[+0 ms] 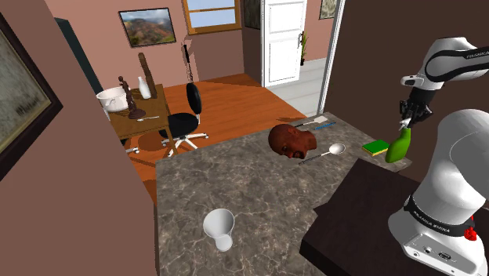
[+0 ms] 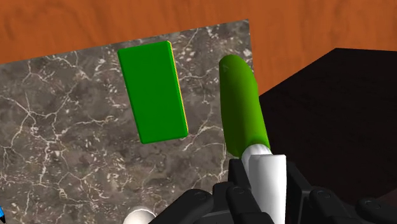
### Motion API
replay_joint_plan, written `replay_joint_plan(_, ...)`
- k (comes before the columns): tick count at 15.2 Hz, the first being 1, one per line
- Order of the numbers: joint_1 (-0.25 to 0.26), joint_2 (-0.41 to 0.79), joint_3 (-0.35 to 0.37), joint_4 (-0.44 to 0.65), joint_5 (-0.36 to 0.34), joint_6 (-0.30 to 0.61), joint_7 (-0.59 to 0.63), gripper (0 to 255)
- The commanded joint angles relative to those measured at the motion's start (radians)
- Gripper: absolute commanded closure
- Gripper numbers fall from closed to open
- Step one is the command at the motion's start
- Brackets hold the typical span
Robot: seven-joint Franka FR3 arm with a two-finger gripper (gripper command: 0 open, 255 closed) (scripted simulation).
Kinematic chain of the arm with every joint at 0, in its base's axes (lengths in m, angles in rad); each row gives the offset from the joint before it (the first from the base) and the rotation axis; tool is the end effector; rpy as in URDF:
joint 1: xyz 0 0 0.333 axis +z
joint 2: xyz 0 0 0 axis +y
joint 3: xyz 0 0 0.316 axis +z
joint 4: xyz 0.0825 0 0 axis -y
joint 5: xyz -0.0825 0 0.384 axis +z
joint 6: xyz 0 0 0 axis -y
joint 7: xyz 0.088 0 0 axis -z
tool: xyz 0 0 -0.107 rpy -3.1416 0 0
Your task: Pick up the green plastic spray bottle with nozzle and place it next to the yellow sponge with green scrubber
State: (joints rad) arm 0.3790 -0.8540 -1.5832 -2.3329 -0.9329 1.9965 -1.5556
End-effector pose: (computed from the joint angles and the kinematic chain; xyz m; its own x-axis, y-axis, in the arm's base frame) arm 0.1456 -0.4602 0.2904 0.5846 0.8082 0.0715 0.8113 -0.5820 -0.0550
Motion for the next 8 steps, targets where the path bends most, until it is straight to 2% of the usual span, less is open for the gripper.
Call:
replay_joint_plan(1,0.000,0.000,-0.001,0.000,0.000,0.000,0.000,255)
replay_joint_plan(3,0.000,0.000,-0.001,0.000,0.000,0.000,0.000,255)
replay_joint_plan(4,0.000,0.000,-0.001,0.000,0.000,0.000,0.000,0)
replay_joint_plan(8,0.000,0.000,0.000,0.000,0.000,0.000,0.000,0)
